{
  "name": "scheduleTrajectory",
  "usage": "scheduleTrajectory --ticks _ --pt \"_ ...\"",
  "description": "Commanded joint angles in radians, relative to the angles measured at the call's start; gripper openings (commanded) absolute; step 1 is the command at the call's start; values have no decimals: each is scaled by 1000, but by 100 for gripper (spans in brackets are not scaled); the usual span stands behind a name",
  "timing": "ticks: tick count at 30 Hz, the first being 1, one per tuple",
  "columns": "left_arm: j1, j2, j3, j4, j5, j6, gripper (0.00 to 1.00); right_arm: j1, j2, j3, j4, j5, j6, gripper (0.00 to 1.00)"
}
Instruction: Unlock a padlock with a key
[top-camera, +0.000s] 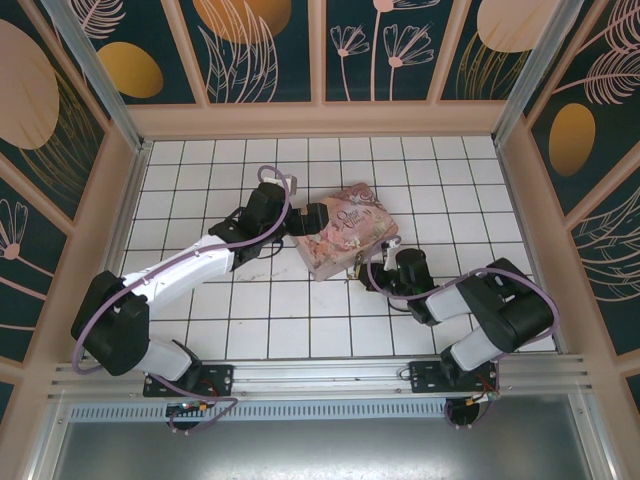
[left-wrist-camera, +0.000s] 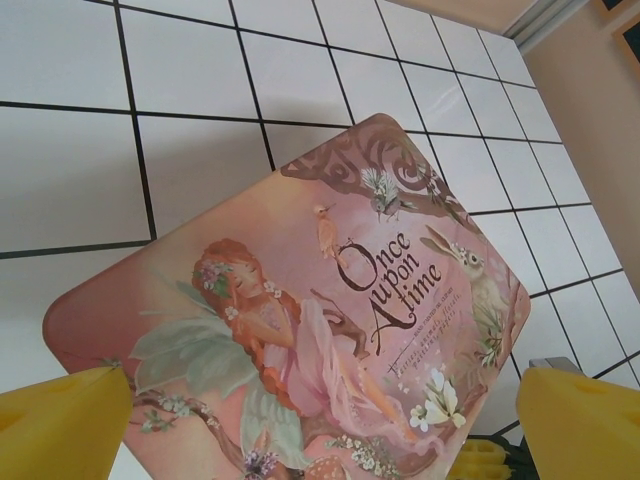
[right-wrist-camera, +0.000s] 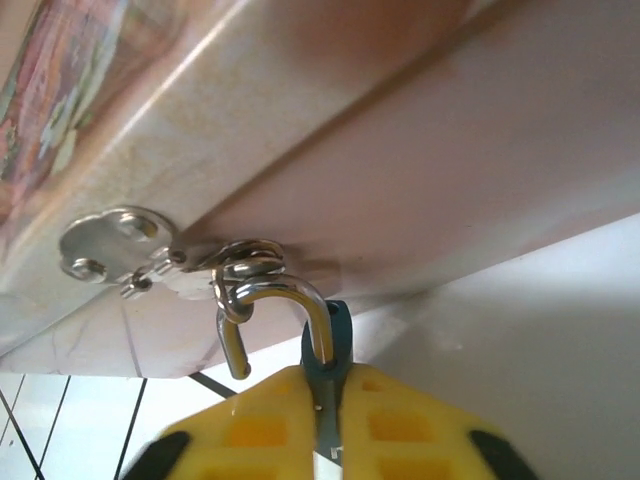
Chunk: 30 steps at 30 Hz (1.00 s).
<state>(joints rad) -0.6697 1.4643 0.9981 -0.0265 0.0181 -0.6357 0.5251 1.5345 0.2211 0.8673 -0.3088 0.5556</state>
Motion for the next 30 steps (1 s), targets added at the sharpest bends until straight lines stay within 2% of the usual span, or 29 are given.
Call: scheduleTrajectory --ticks 1,10,20,30 --pt "-4 7 -3 20 1 14 98 -4 6 -2 32 6 12 0" --pt "-10 41 -7 -13 -73 57 98 -4 -55 -45 21 31 71 0" --pt "-107 136 72 -116 -326 140 99 3 -86 -75 -6 69 132 0" --pt "-164 185 91 -160 -458 186 99 4 -113 -95 -12 88 147 0"
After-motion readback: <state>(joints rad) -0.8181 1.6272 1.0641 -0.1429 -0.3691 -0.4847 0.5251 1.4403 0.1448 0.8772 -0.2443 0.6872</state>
